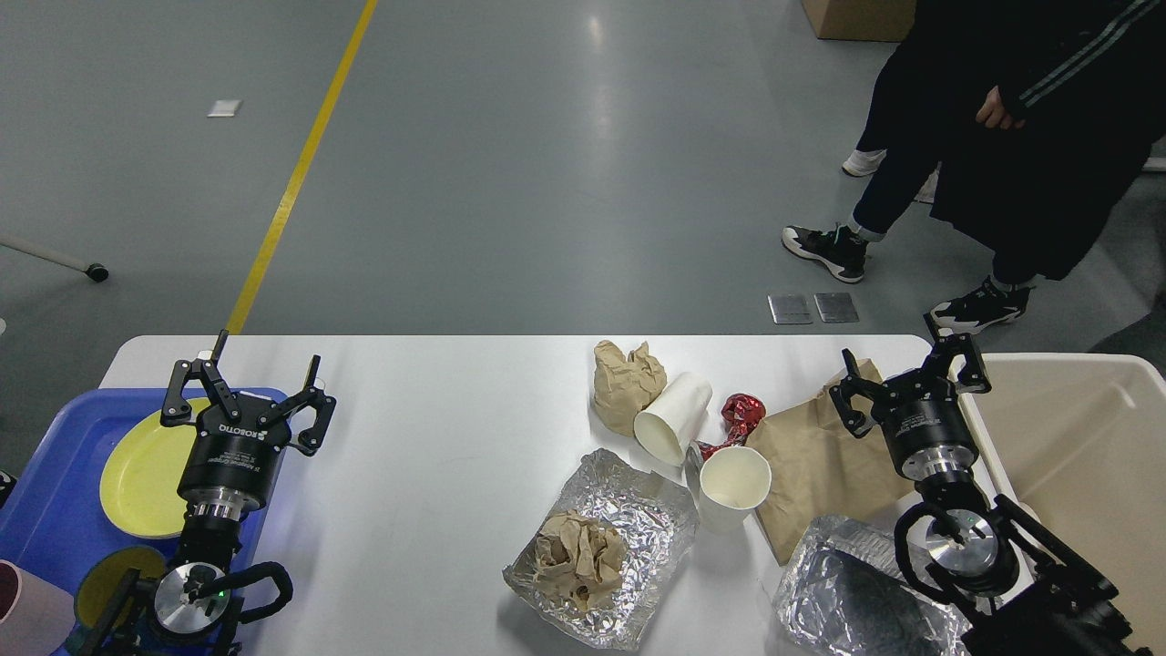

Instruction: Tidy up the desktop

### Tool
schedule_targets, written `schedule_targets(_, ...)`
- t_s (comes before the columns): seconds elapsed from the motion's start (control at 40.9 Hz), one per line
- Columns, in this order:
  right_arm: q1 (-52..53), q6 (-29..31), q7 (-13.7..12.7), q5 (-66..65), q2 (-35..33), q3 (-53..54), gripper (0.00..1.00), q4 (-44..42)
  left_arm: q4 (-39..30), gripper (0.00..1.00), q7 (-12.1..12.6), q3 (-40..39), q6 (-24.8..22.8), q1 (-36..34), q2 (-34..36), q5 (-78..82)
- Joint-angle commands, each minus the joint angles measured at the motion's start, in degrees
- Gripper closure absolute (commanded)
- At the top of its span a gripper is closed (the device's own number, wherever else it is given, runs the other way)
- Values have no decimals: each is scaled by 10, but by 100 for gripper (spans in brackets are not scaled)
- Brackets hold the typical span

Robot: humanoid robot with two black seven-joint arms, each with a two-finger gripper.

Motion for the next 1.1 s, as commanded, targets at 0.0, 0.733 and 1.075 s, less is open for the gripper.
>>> schedule_targets(0.0, 0, 0, 0, 0, 0, 0, 0, 0, 0, 4, 0, 0, 0, 0, 0, 0)
schedule_targets(0.733, 7, -6, 0, 2, -9, 63, 0, 3, 0, 4, 1, 1, -1, 0, 1, 0)
schedule_targets(1.075, -18, 2, -1, 2, -9, 54, 0, 5, 0, 4, 1, 0, -1, 0, 1, 0)
